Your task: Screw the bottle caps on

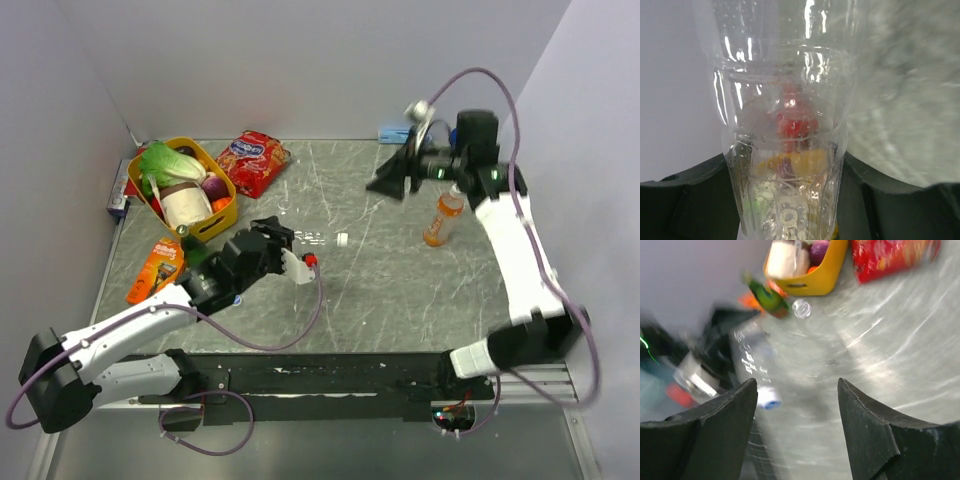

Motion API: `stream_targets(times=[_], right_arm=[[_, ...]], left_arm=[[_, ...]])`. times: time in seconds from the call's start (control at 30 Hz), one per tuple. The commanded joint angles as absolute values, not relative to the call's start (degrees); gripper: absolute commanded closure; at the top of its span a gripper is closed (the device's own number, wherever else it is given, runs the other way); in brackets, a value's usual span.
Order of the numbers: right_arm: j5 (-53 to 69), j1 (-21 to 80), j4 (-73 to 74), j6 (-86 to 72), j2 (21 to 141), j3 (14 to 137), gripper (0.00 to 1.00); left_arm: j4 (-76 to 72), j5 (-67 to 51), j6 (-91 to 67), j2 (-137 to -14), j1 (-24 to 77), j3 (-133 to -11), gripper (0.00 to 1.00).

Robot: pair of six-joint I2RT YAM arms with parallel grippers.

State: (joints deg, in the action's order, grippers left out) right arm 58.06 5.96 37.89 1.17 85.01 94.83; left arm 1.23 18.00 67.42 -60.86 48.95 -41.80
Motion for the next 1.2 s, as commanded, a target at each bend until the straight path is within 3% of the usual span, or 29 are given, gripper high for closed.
stream_targets(times=[0.0,0.07,0.17,0.67,0.87,0.97,1.17], right_arm=[[53.7,18.3,44.2,52.0,65.5,83.1,0.27],[48.3,24.9,36.2,61.9,55.8,70.9,0.27],[46.0,30.0,35.9,69.3,50.9,65.4,0.27],[43.2,38.5,40.6,78.2,52.6,65.8,0.36],[44.1,39.0,36.0,74.4,52.1,65.2,0.45],[44.5,39.5,34.6,72.2,52.2,65.1,0.54],[41.5,39.7,33.9,62.2,55.6,68.9,0.83]], left_arm=[[27.1,-6.1,48.5,-57.7,45.5,-51.9,0.99],[29.6,-11.1,47.7,-56.8,44.9,-53.3,0.99],[32.1,-15.8,46.1,-56.9,44.6,-54.7,0.99],[32.3,-21.7,42.2,-57.9,43.0,-60.0,0.99],[32.0,-22.0,42.3,-58.6,42.6,-60.6,0.99],[31.7,-22.2,42.2,-58.9,42.6,-60.9,0.99],[29.2,-20.2,41.5,-59.1,42.5,-60.3,0.99]])
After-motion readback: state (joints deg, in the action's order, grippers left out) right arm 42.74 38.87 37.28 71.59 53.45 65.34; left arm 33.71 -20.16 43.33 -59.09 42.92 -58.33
